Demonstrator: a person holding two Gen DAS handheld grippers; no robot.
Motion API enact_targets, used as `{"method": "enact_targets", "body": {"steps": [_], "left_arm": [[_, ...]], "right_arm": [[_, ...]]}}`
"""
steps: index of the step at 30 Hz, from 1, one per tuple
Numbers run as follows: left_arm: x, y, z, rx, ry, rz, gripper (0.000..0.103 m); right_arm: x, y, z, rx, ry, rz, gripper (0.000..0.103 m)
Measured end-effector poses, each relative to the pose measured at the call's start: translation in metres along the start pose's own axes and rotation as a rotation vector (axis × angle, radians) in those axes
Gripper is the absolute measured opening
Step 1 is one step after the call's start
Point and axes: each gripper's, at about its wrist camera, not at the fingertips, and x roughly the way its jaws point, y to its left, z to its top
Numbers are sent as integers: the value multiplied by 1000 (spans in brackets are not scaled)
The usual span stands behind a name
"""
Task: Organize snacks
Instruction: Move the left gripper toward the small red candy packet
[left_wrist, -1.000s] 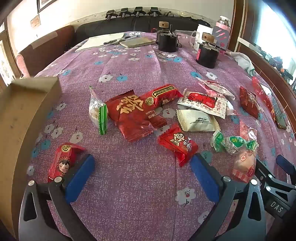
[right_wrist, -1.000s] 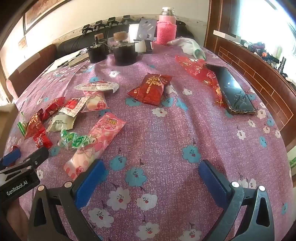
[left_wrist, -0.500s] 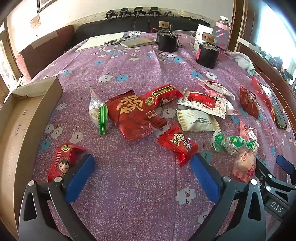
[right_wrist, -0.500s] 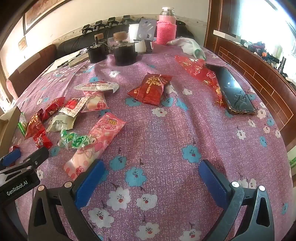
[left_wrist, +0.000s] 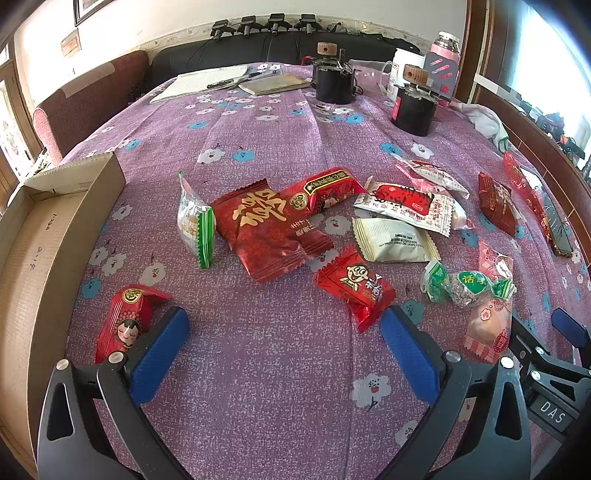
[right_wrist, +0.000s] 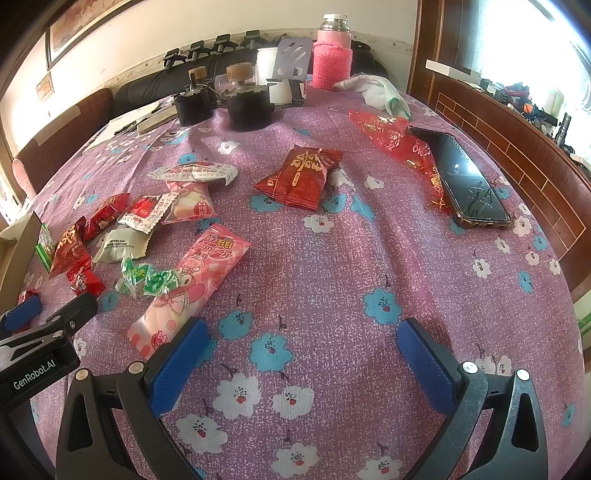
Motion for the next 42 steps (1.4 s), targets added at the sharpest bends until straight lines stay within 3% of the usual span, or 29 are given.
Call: {"method": "enact_targets", "body": {"steps": [18,26,33,36,38,42], "left_arm": [[0,0,-1,-1,1,0,103],[-12,-3,-15,83,77,-53,103],[-24,0,-26,97,77,-67,103],[-32,8,-27,72,96,-121,103],[-44,15,-26,44,73,-171,103],[-95,36,-16,32,-100,-196,103]], "right_arm": [[0,0,0,1,0,1,103],[-9,-8,-6,-34,60,44,103],[-15,-4,-17,-70,86,51,103],[-17,-4,-20,-71,73,46,103],[-20,-4,-22,-88,72,49,103],[-37,-8,-21,-113,39,6,102]]}}
